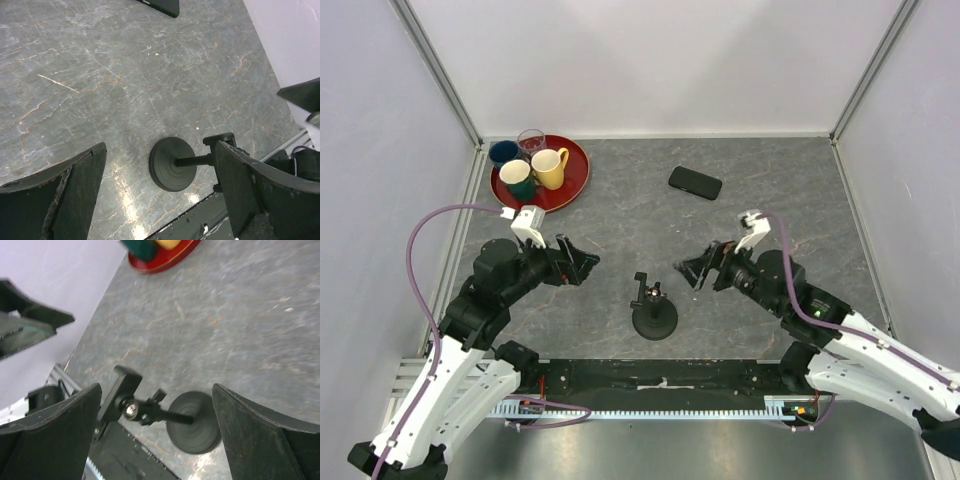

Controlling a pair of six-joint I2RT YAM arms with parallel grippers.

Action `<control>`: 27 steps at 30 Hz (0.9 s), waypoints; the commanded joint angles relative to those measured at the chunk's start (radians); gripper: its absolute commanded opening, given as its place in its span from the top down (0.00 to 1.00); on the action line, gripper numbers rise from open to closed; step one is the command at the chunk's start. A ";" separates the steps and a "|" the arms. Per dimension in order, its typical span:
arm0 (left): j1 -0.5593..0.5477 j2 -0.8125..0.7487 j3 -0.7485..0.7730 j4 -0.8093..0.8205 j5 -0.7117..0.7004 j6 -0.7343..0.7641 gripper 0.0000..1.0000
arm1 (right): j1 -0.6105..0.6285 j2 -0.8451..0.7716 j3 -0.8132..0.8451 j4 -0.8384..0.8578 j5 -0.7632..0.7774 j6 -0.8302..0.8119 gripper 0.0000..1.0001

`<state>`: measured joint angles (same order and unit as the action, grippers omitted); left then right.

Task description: Place the phone on the phone stand

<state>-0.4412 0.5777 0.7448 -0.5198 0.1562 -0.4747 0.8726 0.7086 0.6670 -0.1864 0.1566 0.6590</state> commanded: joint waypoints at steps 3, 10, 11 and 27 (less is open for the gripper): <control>-0.005 0.008 -0.022 0.076 0.103 -0.051 0.06 | 0.207 0.095 0.000 0.064 0.031 -0.060 0.02; -0.005 -0.019 -0.030 0.064 0.108 -0.030 0.07 | 0.292 0.112 -0.093 0.033 -0.055 -0.303 0.02; -0.005 -0.022 -0.032 0.067 0.112 -0.030 0.07 | 0.298 0.121 -0.104 0.044 -0.096 -0.318 0.03; -0.008 0.350 -0.024 0.326 0.505 -0.085 0.14 | 0.332 0.359 -0.289 0.491 0.147 -0.078 0.31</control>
<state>-0.4465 0.8845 0.7109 -0.3378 0.6025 -0.5014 1.1992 1.0668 0.4305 0.1204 0.1905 0.4591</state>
